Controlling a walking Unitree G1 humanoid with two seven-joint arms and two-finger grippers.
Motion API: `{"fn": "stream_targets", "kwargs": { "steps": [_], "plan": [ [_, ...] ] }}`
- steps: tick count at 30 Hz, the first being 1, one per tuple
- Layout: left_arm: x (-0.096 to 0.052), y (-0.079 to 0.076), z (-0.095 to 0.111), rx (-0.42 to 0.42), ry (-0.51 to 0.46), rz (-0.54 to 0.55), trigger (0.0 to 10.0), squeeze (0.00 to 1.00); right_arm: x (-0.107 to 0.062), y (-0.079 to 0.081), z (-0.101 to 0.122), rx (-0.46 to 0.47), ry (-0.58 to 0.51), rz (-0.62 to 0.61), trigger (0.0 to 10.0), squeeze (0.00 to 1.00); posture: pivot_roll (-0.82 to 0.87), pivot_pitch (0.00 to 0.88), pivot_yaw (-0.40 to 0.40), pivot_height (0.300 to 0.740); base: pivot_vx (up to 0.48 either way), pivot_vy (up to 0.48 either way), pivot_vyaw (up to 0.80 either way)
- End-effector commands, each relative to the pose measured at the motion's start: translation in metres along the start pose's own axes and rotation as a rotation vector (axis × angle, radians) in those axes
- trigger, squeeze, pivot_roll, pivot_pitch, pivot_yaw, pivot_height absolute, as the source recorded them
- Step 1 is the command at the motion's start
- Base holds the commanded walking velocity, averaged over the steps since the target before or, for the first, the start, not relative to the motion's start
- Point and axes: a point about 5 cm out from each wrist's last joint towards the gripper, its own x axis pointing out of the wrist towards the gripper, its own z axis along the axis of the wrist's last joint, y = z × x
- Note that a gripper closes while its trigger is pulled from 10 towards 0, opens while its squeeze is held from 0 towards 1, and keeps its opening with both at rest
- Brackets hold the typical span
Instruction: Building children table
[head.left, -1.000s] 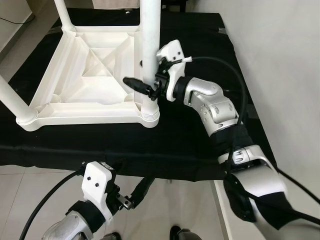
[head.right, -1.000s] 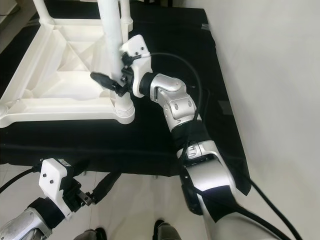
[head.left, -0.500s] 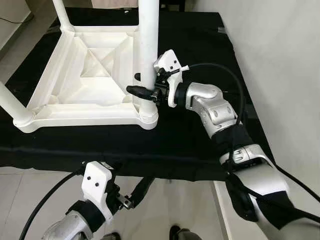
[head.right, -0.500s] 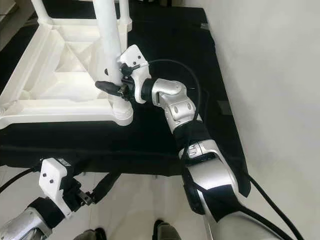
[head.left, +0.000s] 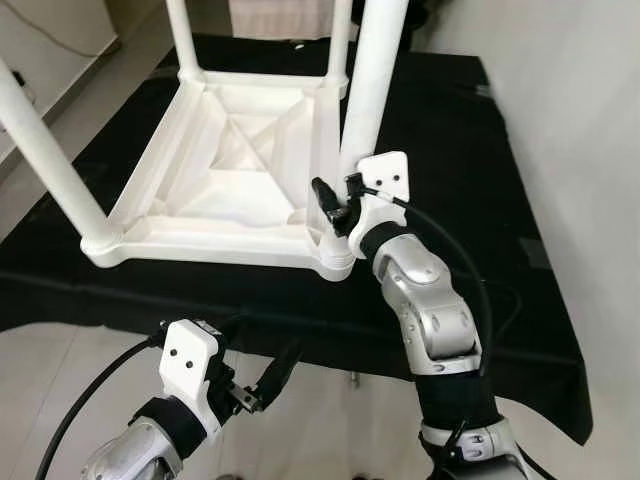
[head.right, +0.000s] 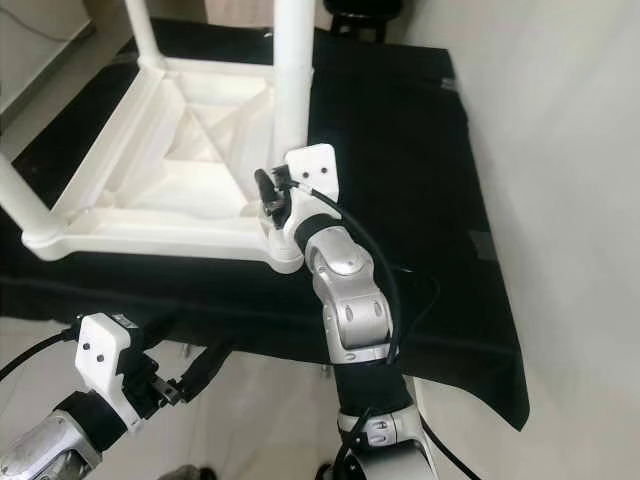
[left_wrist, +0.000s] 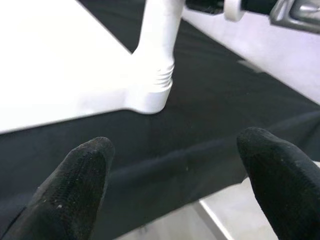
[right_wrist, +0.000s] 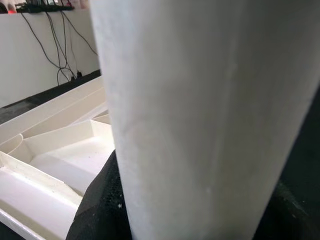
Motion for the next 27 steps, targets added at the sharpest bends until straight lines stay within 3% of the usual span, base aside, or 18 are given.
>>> {"fn": "stream_targets", "kwargs": {
  "steps": [1, 3, 4, 5, 6, 7, 8, 11, 13, 14, 16, 17, 26, 27],
  "plan": [
    [0.0, 0.001, -0.005, -0.024, 0.007, 0.003, 10.0, 0.0, -0.003, -0.001, -0.049, 0.046, 0.24, 0.01, 4.4, 0.0, -0.03, 0.189, -0.045, 0.74, 0.0, 0.0, 0.0],
    [0.001, 0.002, -0.005, -0.023, 0.005, 0.007, 10.0, 0.0, -0.004, 0.002, -0.048, 0.046, 0.246, 0.026, 4.4, 0.0, -0.03, 0.188, -0.045, 0.74, 0.0, 0.0, 0.0],
    [0.002, 0.003, -0.005, -0.022, 0.0, 0.014, 10.0, 0.0, -0.003, 0.005, -0.046, 0.061, 0.237, 0.054, 10.0, 0.0, -0.03, 0.181, -0.048, 0.74, 0.0, 0.0, 0.0],
    [0.002, 0.004, -0.005, -0.022, -0.004, 0.019, 10.0, 0.0, -0.005, 0.007, -0.044, 0.072, 0.235, 0.057, 10.0, 0.0, -0.03, 0.181, -0.048, 0.74, 0.0, 0.0, 0.0],
    [0.003, 0.005, -0.006, -0.021, -0.007, 0.024, 10.0, 0.0, -0.003, 0.01, -0.037, 0.092, 0.203, 0.109, 10.0, 1.0, -0.03, 0.173, -0.05, 0.74, 0.0, 0.0, 0.0],
    [0.004, 0.006, -0.006, -0.021, -0.01, 0.028, 10.0, 0.0, 0.002, 0.013, -0.027, 0.089, 0.151, 0.207, 10.0, 1.0, -0.03, 0.167, -0.052, 0.74, 0.0, 0.0, 0.0],
    [0.004, 0.006, -0.006, -0.021, -0.01, 0.028, 10.0, 0.0, 0.002, 0.013, -0.027, 0.089, 0.151, 0.207, 10.0, 1.0, -0.03, 0.167, -0.052, 0.74, 0.0, 0.0, 0.0],
    [0.006, 0.008, -0.007, -0.022, -0.013, 0.029, 10.0, 0.0, 0.007, 0.016, -0.009, 0.084, 0.062, 0.407, 10.0, 1.0, -0.02, 0.159, -0.054, 0.74, 0.0, 0.0, 0.0],
    [0.007, 0.009, -0.008, -0.02, -0.015, 0.029, 10.0, 0.0, 0.007, 0.013, 0.003, -0.015, 0.009, 0.559, 10.0, 1.0, -0.02, 0.152, -0.055, 0.74, 0.0, 0.0, 0.0],
    [0.007, 0.009, -0.008, -0.019, -0.015, 0.03, 10.0, 0.0, 0.007, 0.01, 0.007, -0.032, 0.004, 0.619, 10.0, 0.92, -0.02, 0.147, -0.054, 0.74, 0.0, 0.0, 0.0],
    [0.007, 0.009, -0.008, -0.018, -0.015, 0.03, 10.0, 0.0, 0.007, 0.008, 0.011, -0.057, -0.01, 0.665, 10.0, 0.92, -0.02, 0.147, -0.054, 0.74, 0.0, 0.0, 0.0],
    [0.007, 0.009, -0.008, -0.017, -0.016, 0.031, 10.0, 0.0, 0.008, 0.003, 0.016, -0.058, -0.019, 0.7, 10.0, 0.0, -0.01, 0.143, -0.054, 0.74, 0.0, 0.0, 0.0],
    [0.008, 0.01, -0.011, -0.008, -0.014, 0.035, 10.0, 0.0, 0.026, -0.016, 0.026, -0.081, -0.028, 0.814, 10.0, 0.0, 0.01, 0.126, -0.064, 0.74, 0.0, 0.0, 0.0],
    [0.008, 0.01, -0.011, -0.007, -0.015, 0.036, 10.0, 0.0, 0.027, -0.017, 0.026, -0.082, -0.029, 0.822, 4.9, 0.0, 0.01, 0.126, -0.064, 0.74, 0.0, 0.0, 0.0]
  ]
}}
